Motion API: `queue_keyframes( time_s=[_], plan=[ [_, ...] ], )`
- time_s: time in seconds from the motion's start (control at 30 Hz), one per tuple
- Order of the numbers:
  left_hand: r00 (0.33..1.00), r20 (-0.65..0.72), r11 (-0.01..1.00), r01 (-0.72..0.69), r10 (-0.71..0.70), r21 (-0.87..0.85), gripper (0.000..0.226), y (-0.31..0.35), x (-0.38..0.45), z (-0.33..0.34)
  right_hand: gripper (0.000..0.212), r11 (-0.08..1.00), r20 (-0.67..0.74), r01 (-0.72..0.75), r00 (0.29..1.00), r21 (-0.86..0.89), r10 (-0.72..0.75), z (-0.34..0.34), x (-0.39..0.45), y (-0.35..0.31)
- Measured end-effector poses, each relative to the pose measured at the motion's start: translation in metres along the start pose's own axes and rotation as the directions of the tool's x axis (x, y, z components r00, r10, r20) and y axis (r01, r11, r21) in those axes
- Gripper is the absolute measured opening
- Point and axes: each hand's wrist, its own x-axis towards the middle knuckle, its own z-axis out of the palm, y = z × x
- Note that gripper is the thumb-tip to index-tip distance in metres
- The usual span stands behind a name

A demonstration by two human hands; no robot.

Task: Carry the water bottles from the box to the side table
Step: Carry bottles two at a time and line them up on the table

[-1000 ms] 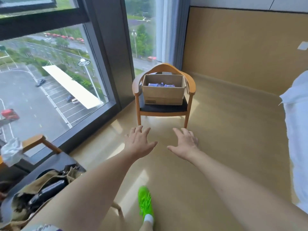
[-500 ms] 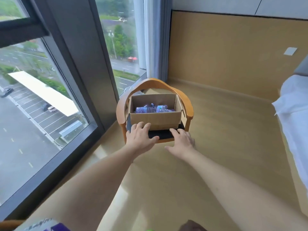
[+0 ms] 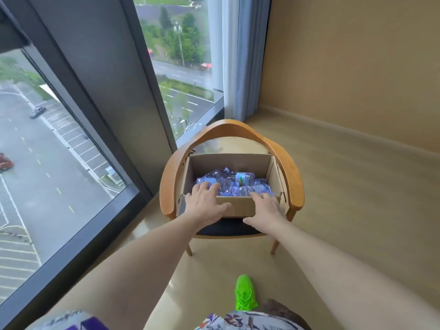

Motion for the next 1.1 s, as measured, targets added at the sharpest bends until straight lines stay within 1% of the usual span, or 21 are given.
queue_keyframes(
  time_s=[0.17, 0.27, 0.37, 0.43, 0.6, 0.7, 0.8, 0.97, 1.1],
  plan=[
    [0.997, 0.037, 0.998, 0.064, -0.064, -0.005, 0.076, 0.01, 0.069, 0.001, 0.081, 1.0, 0.092, 0.002, 0.996, -0.025, 0.0, -0.013, 0.077, 0.02],
    [0.991, 0.106, 0.996, 0.084, -0.084, 0.009, 0.077, 0.012, 0.1, 0.009, 0.076, 1.0, 0.154, -0.016, 0.988, -0.019, 0.019, -0.014, 0.108, 0.028],
    [0.98, 0.167, 0.994, 0.105, -0.109, 0.027, 0.077, 0.009, 0.133, 0.02, 0.064, 0.999, 0.213, -0.03, 0.976, -0.016, 0.033, -0.01, 0.137, 0.035],
    [0.974, 0.196, 0.993, 0.111, -0.117, 0.038, 0.076, 0.007, 0.157, 0.028, 0.066, 0.999, 0.247, -0.035, 0.968, -0.018, 0.038, -0.005, 0.156, 0.038],
    [0.954, 0.286, 0.995, 0.072, -0.09, 0.073, 0.07, 0.007, 0.212, 0.055, 0.068, 0.997, 0.327, -0.065, 0.942, -0.043, 0.076, 0.011, 0.2, 0.038],
    [0.939, 0.338, 0.994, 0.037, -0.069, 0.102, 0.069, 0.004, 0.238, 0.073, 0.071, 0.994, 0.424, -0.067, 0.9, -0.085, 0.097, 0.024, 0.222, 0.034],
    [0.92, 0.387, 0.989, -0.006, -0.052, 0.147, 0.074, -0.002, 0.256, 0.089, 0.073, 0.989, 0.51, -0.04, 0.853, -0.14, 0.106, 0.036, 0.237, 0.032],
    [0.872, 0.486, 0.98, -0.038, -0.062, 0.193, 0.081, -0.021, 0.275, 0.108, 0.066, 0.986, 0.566, 0.044, 0.822, -0.161, 0.056, 0.052, 0.254, 0.029],
    [0.84, 0.54, 0.959, -0.105, -0.056, 0.263, 0.086, -0.036, 0.286, 0.116, 0.053, 0.988, 0.576, 0.051, 0.817, -0.145, 0.043, 0.059, 0.262, 0.026]
  ],
)
